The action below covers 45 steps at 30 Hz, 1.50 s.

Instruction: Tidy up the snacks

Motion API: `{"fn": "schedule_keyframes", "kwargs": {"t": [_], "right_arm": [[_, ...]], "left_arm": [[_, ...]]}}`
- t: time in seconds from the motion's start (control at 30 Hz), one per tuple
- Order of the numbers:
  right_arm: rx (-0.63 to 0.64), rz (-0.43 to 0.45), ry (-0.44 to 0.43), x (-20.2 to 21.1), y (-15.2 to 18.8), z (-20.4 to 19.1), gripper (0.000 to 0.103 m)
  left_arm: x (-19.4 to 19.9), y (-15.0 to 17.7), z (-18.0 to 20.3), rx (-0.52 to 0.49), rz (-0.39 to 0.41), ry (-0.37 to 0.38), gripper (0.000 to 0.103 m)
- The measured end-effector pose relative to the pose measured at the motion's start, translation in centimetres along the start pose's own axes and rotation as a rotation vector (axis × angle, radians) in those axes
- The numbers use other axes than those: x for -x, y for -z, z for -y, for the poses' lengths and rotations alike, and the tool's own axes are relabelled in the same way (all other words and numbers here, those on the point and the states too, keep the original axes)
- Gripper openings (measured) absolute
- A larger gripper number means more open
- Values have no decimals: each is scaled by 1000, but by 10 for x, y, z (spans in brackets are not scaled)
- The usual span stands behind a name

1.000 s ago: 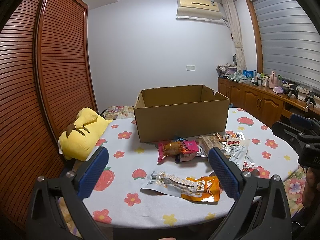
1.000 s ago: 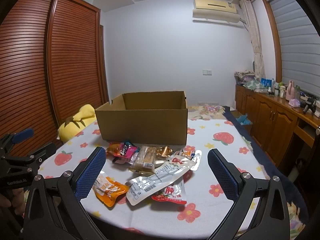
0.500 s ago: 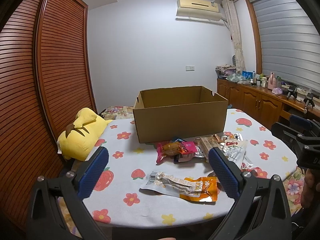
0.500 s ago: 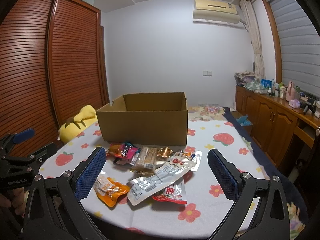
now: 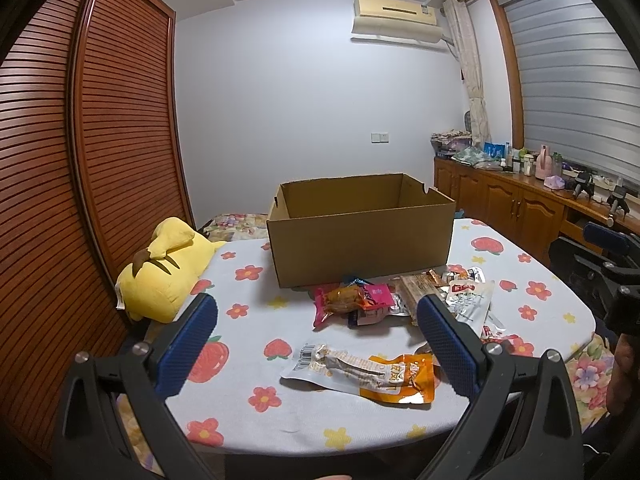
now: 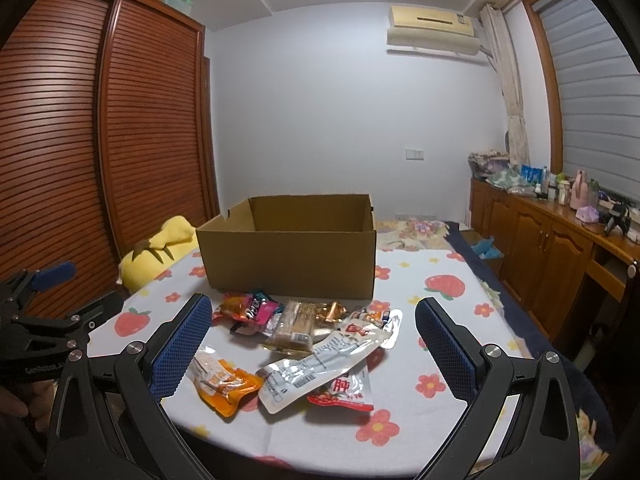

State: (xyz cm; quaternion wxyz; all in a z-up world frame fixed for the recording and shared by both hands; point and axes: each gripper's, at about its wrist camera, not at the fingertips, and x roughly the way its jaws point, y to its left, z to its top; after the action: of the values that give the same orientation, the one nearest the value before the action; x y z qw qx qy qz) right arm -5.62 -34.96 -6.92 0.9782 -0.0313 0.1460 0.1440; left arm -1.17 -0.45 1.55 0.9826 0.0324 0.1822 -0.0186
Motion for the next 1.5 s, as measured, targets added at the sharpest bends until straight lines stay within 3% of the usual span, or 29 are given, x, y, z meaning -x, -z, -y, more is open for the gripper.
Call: {"fn": "schedule_keyframes", "kwargs": {"t": [0.53, 0.97, 1.33, 1.5], "right_arm": [[3, -48, -9, -17, 17, 12, 103], [8, -265, -39, -66, 60, 69, 86], [-3, -377, -128, -97, 72, 59, 86], [-59, -418, -186, -117, 68, 53, 86]], "left_arm": [[-24, 17, -2, 8, -63, 31, 101], [-77, 46, 3, 6, -204, 96, 100], [-108, 62, 5, 41, -332, 146, 97], [-115, 66, 9, 46, -353, 154, 97]]}}
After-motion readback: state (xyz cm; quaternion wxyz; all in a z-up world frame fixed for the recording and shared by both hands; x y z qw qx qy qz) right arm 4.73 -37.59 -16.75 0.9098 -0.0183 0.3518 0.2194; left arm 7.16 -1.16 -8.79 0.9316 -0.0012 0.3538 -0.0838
